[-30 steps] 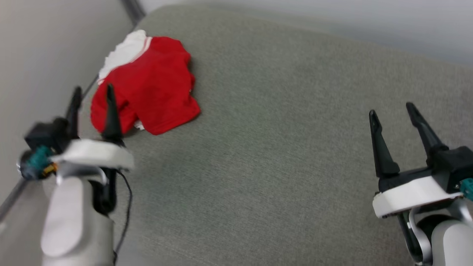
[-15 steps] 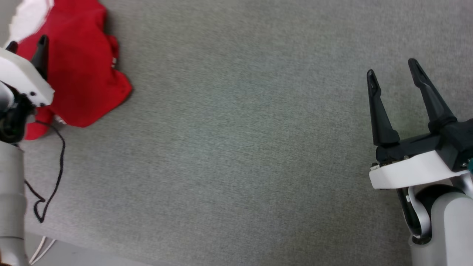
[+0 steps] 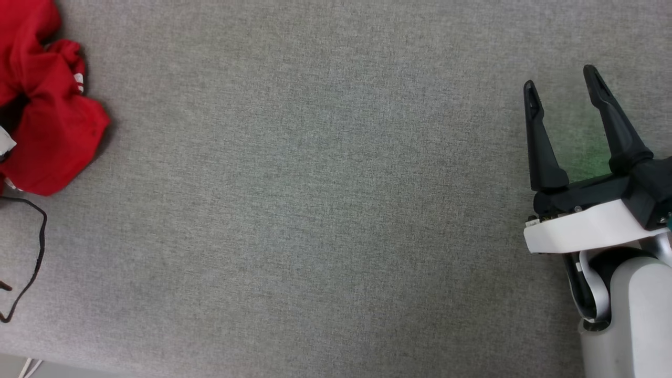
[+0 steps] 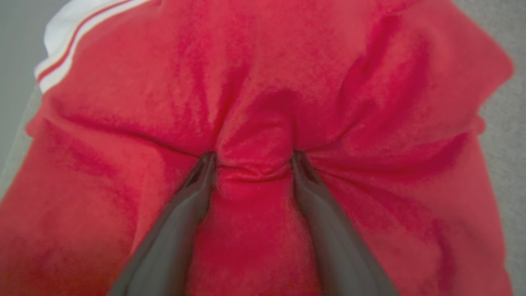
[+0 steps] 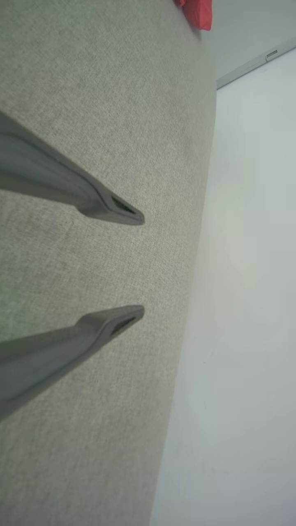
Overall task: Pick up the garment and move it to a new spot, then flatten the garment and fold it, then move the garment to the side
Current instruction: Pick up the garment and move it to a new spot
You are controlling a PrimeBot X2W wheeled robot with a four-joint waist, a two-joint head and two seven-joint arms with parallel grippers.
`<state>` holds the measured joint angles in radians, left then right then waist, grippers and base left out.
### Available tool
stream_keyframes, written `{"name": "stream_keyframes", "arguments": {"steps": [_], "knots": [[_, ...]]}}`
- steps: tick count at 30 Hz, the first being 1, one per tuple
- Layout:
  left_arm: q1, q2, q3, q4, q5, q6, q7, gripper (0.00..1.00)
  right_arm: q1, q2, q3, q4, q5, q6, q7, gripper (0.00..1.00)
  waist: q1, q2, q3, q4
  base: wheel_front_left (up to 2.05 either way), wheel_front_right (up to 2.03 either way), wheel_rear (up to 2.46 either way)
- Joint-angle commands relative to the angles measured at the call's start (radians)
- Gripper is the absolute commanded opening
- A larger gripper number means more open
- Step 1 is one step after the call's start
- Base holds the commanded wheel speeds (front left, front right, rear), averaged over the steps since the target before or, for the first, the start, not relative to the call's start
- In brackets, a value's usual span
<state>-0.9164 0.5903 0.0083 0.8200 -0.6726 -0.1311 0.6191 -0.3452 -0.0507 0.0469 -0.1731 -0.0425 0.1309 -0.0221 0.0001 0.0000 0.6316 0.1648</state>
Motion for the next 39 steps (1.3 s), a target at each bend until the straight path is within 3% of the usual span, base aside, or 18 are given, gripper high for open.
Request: {"name": "stream_keyframes", "arguments": {"steps": [1,5,16,23,31,39], "knots": [[0.056,-0.027,-0.021,0.051,0.016,0.012,0.012,0.00,-0.012,0.001,-0.001,0.003,0.005,0.000,-0.006,1.00,-0.0001,0.0000,-0.006,0.000,0.00,0.00,0.00],[0.025,-0.023,-0.012,0.045,0.036,0.032,-0.099,0.00,-0.002,0.001,-0.006,0.011,0.007,0.000,-0.014,1.00,-0.0001,0.0000,-0.041,0.000,0.00,0.00,0.00],[0.017,-0.032,0.020,-0.025,0.085,0.030,-0.558,0.00,0.082,0.001,-0.036,0.043,0.056,0.000,-0.040,1.00,-0.0001,0.0000,-0.243,0.000,0.00,0.00,0.00],[0.085,-0.074,-0.006,-0.164,0.156,0.080,-0.768,0.00,0.150,0.001,-0.071,0.052,0.098,0.000,-0.051,1.00,-0.0001,0.0000,-0.353,-0.021,0.00,0.00,0.00],[0.289,-0.171,-0.053,-0.433,0.187,0.157,-0.815,0.00,0.214,0.001,-0.081,0.062,0.135,0.000,-0.060,1.00,-0.0001,0.0000,-0.439,-0.104,0.00,0.00,0.00],[0.474,-0.272,-0.167,-0.694,0.206,0.179,-0.777,0.00,0.239,0.001,-0.071,0.057,0.143,0.000,-0.053,1.00,-0.0001,0.0000,-0.458,-0.222,0.00,0.00,0.00]]}}
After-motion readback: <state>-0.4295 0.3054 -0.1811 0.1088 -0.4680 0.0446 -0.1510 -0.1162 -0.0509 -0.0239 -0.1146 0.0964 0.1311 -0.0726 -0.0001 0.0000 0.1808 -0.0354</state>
